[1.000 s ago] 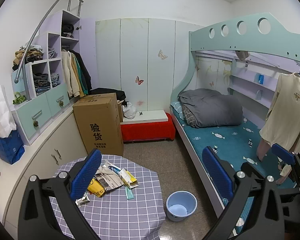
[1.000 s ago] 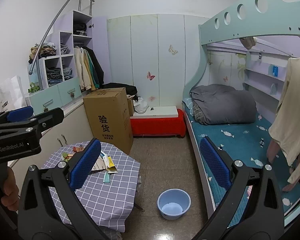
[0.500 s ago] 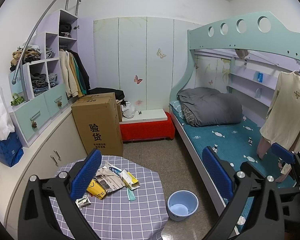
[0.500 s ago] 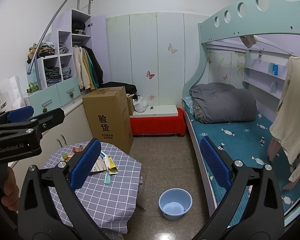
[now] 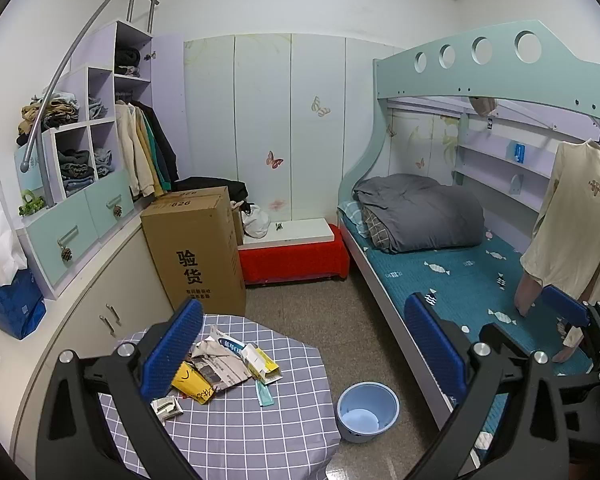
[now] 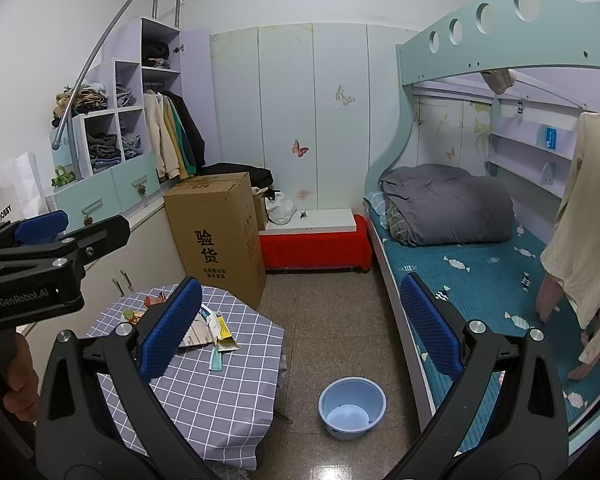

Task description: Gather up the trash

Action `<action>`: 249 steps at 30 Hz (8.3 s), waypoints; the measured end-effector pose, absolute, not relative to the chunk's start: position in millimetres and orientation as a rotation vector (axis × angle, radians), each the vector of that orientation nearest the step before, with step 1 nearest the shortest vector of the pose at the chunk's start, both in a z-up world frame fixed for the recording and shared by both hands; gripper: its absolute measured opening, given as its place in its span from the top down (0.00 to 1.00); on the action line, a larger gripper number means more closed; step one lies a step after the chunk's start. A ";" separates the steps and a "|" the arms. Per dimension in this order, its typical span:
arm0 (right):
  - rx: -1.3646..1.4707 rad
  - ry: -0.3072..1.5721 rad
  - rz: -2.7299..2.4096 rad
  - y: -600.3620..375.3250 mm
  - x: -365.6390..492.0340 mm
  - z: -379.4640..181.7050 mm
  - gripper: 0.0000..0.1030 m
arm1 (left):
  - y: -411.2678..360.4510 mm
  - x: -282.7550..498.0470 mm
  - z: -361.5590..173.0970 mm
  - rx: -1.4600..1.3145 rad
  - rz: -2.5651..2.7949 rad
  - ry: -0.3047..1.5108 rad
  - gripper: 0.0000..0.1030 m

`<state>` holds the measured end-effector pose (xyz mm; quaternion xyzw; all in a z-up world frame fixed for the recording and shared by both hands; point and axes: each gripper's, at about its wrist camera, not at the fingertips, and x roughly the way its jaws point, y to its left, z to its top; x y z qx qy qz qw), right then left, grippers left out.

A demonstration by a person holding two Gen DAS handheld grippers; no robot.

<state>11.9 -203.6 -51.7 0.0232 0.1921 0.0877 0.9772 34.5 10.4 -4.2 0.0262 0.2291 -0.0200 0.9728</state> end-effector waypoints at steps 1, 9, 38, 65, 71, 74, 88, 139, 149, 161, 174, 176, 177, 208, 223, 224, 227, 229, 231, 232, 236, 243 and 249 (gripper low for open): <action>0.046 0.386 0.176 -203.8 11.7 -52.0 0.06 | 10.0 35.6 -4.3 0.053 -0.041 0.463 0.04; 0.049 0.393 0.173 -205.0 16.0 -52.6 0.06 | 10.3 37.6 -5.0 0.052 -0.042 0.463 0.04; 0.052 0.404 0.175 -201.1 20.6 -57.9 0.06 | 6.7 44.4 -19.0 0.052 -0.040 0.479 0.04; 0.075 0.433 0.205 -216.6 36.7 -60.0 0.06 | -19.6 62.1 -17.9 0.059 -0.008 0.517 0.04; 0.048 0.460 0.223 -231.2 42.3 -60.8 0.06 | -32.9 66.8 -19.8 0.064 -0.006 0.541 0.04; 0.054 0.470 0.229 -238.2 44.9 -62.8 0.06 | -39.6 67.6 -22.2 0.063 -0.005 0.546 0.04; 0.120 0.708 0.357 -243.5 85.1 -108.6 0.06 | -24.7 85.0 -71.8 -0.010 0.054 0.711 0.04; -0.352 1.046 0.796 215.1 248.6 -313.5 0.22 | 382.6 188.4 -352.5 -0.460 0.191 1.328 0.73; -0.330 1.097 0.782 213.5 258.2 -323.6 0.63 | 401.5 165.4 -341.1 -0.573 0.253 1.247 0.33; -0.148 1.134 0.795 171.5 247.8 -278.2 0.63 | 361.7 166.8 -350.3 -0.581 0.229 1.349 0.41; 0.021 1.155 0.690 106.4 238.1 -259.3 0.63 | 328.8 183.5 -300.0 -0.515 0.139 1.233 0.75; 0.045 1.132 0.667 90.9 236.4 -250.3 0.63 | 314.2 190.6 -275.2 -0.459 0.107 1.186 0.75; 0.060 1.120 0.653 81.7 235.9 -245.5 0.63 | 307.3 194.1 -265.1 -0.441 0.090 1.167 0.75; 0.295 0.977 0.255 -302.2 321.9 -239.1 0.46 | -81.5 347.2 -235.1 -0.178 -0.368 1.172 0.75; 0.316 0.942 0.186 -357.0 299.9 -233.6 0.45 | -141.7 364.0 -249.7 -0.100 -0.410 1.216 0.73; 0.314 0.929 0.176 -360.5 298.8 -231.4 0.44 | -146.0 364.7 -248.8 -0.093 -0.419 1.211 0.72; 0.310 0.895 0.152 -367.1 295.6 -225.3 0.43 | -151.7 365.2 -244.0 -0.061 -0.405 1.174 0.56; 0.310 0.890 0.143 -371.0 294.7 -224.5 0.42 | -151.6 365.9 -243.3 -0.067 -0.400 1.167 0.25; 0.314 0.892 0.142 -371.7 293.3 -225.3 0.42 | -148.0 364.4 -243.6 -0.063 -0.380 1.169 0.24; 0.316 0.894 0.144 -372.7 293.1 -225.6 0.42 | -145.7 363.1 -244.1 -0.066 -0.382 1.172 0.24; 0.314 0.902 0.163 -366.7 292.0 -225.5 0.42 | -131.5 353.5 -239.2 -0.088 -0.342 1.156 0.24; 0.275 0.915 0.264 -319.6 288.2 -219.7 0.42 | -85.6 321.0 -227.9 -0.150 -0.255 1.131 0.24; 0.226 0.937 0.374 -254.6 283.9 -215.5 0.41 | -24.1 287.9 -217.6 -0.203 -0.168 1.098 0.24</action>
